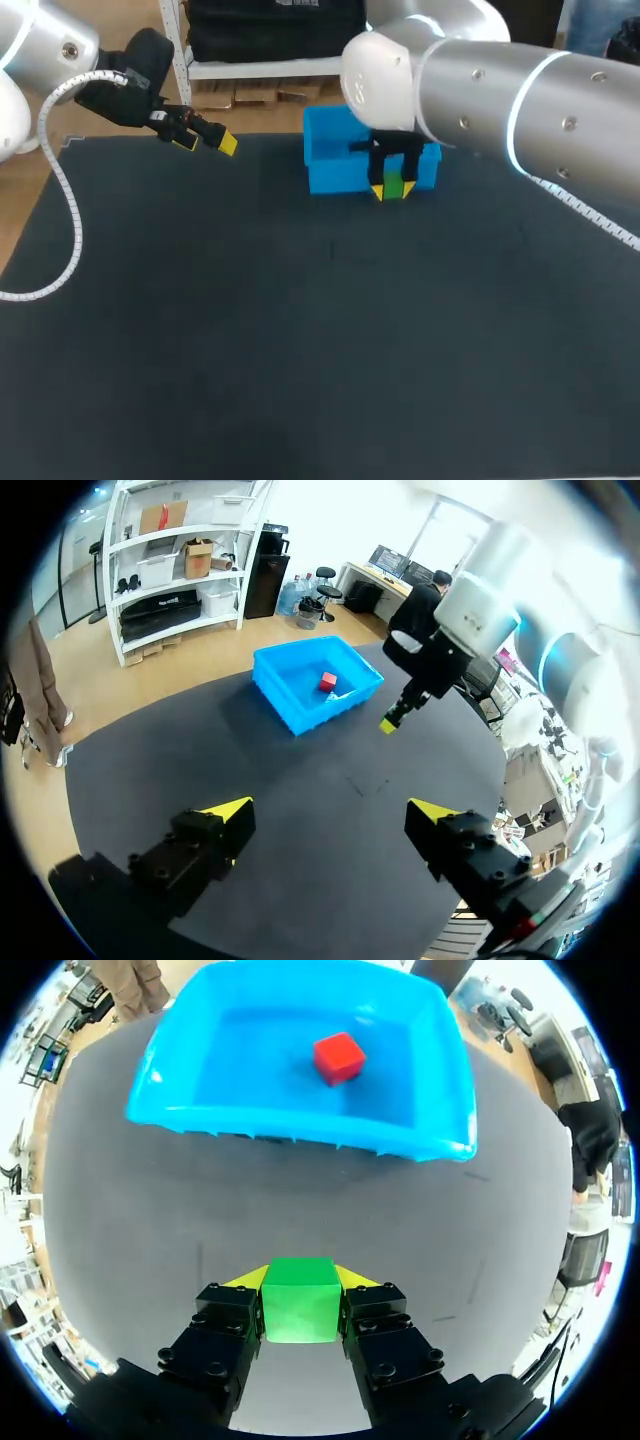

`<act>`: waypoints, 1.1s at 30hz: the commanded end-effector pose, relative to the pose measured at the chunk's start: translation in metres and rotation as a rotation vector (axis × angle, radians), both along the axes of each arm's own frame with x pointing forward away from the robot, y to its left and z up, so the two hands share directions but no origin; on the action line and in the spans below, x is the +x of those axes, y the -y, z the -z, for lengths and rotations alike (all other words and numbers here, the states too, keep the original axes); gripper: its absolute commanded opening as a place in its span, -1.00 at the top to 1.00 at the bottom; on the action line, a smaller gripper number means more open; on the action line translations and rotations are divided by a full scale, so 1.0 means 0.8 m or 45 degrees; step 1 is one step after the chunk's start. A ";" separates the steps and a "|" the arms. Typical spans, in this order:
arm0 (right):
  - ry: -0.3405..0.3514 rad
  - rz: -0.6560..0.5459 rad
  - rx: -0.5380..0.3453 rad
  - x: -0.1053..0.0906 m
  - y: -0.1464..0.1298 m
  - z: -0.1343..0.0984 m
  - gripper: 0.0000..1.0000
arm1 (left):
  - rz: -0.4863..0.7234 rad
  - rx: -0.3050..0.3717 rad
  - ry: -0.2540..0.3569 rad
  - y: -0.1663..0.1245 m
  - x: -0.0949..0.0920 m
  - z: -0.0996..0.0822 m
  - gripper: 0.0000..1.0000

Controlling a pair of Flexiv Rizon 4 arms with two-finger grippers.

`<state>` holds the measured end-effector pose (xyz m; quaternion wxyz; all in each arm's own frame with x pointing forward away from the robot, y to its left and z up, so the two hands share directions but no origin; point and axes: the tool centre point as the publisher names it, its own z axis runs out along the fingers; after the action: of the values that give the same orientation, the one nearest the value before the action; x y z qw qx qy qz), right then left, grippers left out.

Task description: Use the left arm to pick the red cube and place it into the blue plastic box first, then use the right arm to grasp the green cube and put it into the same blue plastic box after the first action is fully finished.

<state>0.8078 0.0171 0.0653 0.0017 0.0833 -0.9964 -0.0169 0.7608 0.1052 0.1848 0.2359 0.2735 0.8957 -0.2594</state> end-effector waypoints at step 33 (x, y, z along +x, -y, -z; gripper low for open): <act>0.157 -0.101 0.013 0.011 0.019 -0.100 1.00 | 0.002 -0.006 0.006 -0.001 -0.001 0.001 -1.00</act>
<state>0.8248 0.0072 0.1422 -0.0465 0.1234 -0.9912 -0.0131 0.7608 0.1052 0.1848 0.2359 0.2735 0.8957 -0.2594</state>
